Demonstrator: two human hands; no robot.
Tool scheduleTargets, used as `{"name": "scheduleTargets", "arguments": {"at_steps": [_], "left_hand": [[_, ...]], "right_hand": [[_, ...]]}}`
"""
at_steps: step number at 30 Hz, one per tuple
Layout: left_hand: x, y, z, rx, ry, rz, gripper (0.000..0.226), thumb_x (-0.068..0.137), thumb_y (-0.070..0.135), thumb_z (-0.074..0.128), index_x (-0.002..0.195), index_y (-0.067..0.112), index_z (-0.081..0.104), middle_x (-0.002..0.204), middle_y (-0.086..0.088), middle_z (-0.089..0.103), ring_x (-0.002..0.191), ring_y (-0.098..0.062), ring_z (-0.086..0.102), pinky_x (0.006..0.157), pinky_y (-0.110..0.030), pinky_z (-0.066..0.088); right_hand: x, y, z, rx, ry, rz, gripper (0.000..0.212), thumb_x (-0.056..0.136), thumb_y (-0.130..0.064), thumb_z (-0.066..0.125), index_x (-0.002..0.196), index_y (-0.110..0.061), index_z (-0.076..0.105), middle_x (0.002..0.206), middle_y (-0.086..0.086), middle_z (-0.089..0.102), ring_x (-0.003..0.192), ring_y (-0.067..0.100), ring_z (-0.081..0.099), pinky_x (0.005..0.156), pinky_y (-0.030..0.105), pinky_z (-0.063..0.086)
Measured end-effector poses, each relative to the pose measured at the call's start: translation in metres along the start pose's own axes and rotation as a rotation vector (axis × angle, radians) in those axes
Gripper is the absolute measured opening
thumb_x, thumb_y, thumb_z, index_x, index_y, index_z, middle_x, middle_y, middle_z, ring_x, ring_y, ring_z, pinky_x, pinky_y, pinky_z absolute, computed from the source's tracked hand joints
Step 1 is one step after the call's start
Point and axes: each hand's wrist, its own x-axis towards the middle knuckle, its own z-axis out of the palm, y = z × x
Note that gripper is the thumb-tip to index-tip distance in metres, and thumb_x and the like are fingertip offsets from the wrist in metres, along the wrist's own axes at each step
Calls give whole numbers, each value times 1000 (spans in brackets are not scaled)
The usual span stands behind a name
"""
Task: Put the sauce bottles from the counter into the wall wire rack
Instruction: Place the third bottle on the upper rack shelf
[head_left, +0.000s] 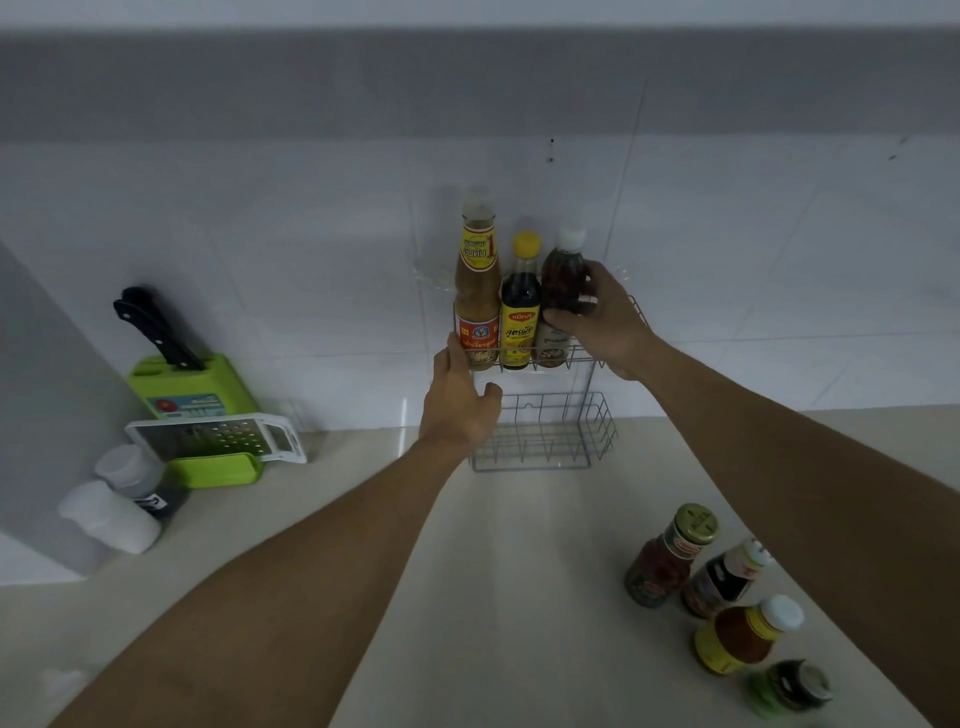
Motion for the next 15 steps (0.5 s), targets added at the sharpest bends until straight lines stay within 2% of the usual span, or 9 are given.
{"name": "scheduleTargets", "arguments": {"at_steps": [3,6,9,12,15], "left_hand": [[1,0,-1,5,-11,7,85,94,22,62,159,14,9,153,-6,31,133,-25,45,107,-33,40],[0,2,-2,5,-21,4,86,93,21,62,159,15,7,155,-6,29,135,-25,44,109,-34,39],[0,2,-1,1,-34,6,88,92,20,63,159,15,7,156,-6,28,136,-25,42,110,-36,39],[0,1,1,-40,-37,-7,92,90,17,65,159,15,4,158,-7,25,139,-27,39,112,-39,38],[-5,3,9,-137,-8,-99,101,89,15,66,158,12,-8,164,-8,12,145,-31,31,116,-40,34]], "right_hand": [[-1,4,0,19,25,-8,67,81,-10,78,137,-26,46,135,8,54,121,29,57,99,50,52],[-1,4,2,17,28,-13,68,82,-9,77,140,-23,43,135,5,54,124,28,56,101,49,50],[-3,3,3,6,35,5,67,85,-8,75,142,-16,41,123,-10,53,127,28,53,102,45,49],[-6,2,4,-30,27,17,66,85,-8,74,143,-13,42,114,-23,48,130,26,50,107,47,46],[-13,-1,0,-72,19,23,72,85,-17,76,146,-16,37,139,-7,50,136,23,44,112,47,40]]}}
